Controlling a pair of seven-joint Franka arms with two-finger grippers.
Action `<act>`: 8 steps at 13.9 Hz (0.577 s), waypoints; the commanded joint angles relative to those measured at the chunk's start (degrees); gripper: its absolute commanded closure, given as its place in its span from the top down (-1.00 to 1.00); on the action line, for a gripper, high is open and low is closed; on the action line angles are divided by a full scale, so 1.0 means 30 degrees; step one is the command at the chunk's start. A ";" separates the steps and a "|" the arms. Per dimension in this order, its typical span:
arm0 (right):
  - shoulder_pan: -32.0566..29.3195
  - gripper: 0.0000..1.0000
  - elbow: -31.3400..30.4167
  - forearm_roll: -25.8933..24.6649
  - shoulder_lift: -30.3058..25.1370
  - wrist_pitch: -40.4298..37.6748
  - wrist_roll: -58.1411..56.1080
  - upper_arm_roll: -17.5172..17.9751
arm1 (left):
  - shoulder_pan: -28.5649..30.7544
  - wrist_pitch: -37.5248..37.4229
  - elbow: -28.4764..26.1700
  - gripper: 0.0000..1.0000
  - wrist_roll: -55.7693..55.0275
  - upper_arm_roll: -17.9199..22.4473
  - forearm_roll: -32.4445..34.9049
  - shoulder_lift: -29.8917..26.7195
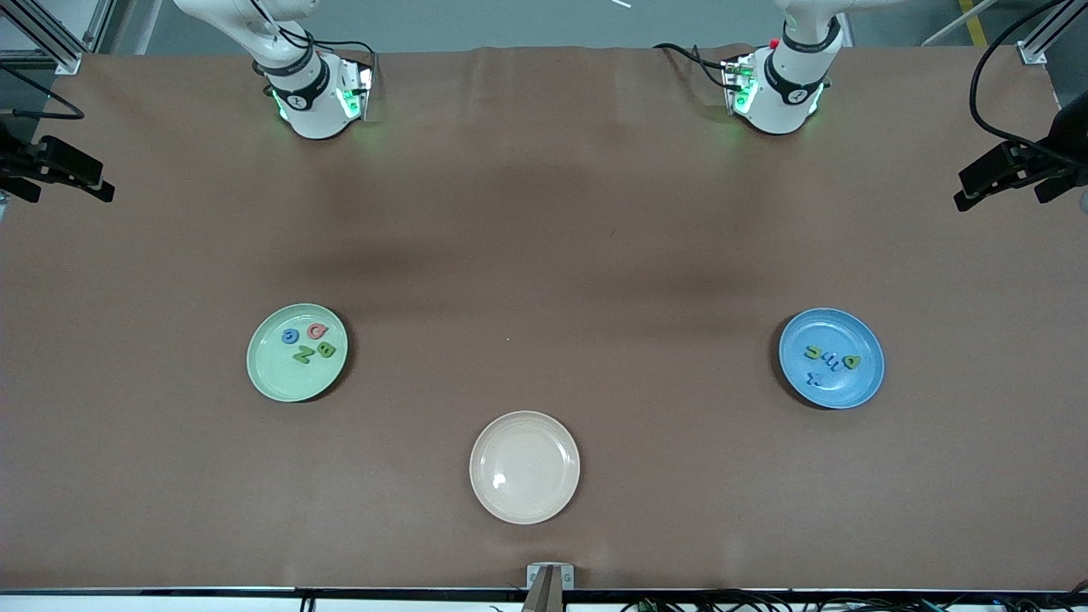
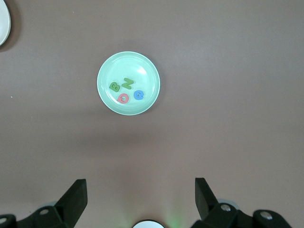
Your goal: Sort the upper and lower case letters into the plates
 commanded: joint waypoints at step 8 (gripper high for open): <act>-0.0461 1.00 -0.0765 -0.0278 -0.0764 0.0319 -0.0198 0.0832 | -0.0047 -0.0323 0.0326 1.00 0.0391 -0.0170 0.0337 -0.0030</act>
